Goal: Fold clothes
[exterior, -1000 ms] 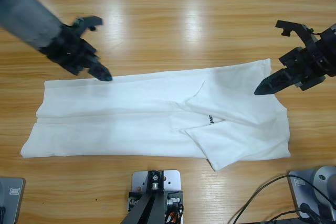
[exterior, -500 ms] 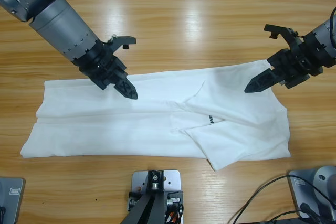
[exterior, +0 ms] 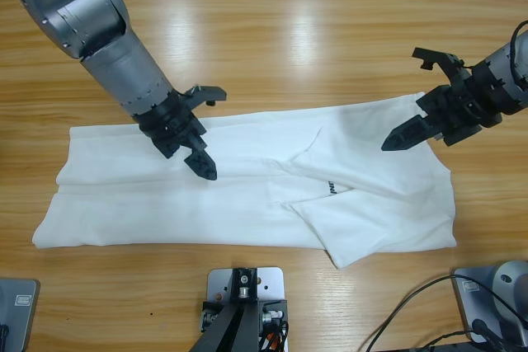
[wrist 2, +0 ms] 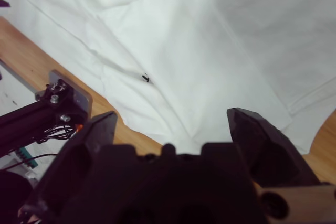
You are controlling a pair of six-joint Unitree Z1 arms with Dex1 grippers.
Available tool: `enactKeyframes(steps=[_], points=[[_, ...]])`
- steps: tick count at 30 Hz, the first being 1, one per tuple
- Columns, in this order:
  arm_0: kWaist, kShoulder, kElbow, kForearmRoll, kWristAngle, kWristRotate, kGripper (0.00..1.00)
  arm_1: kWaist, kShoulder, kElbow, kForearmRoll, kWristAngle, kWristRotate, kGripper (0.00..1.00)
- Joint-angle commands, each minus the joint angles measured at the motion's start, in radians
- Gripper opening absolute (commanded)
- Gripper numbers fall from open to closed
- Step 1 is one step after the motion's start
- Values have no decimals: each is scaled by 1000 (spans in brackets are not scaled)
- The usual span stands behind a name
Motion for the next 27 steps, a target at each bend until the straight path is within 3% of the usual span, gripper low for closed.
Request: enactKeyframes(steps=[1,16,27], points=[[-38,80,23,26,16,40,968,12,26,34,-13,-9,14,849],[-98,17,128,97,-71,62,968,12,3,60,-13,-7,26,849],[-168,-40,191,139,-49,8,968,12,-17,87,-13,-7,46,849]])
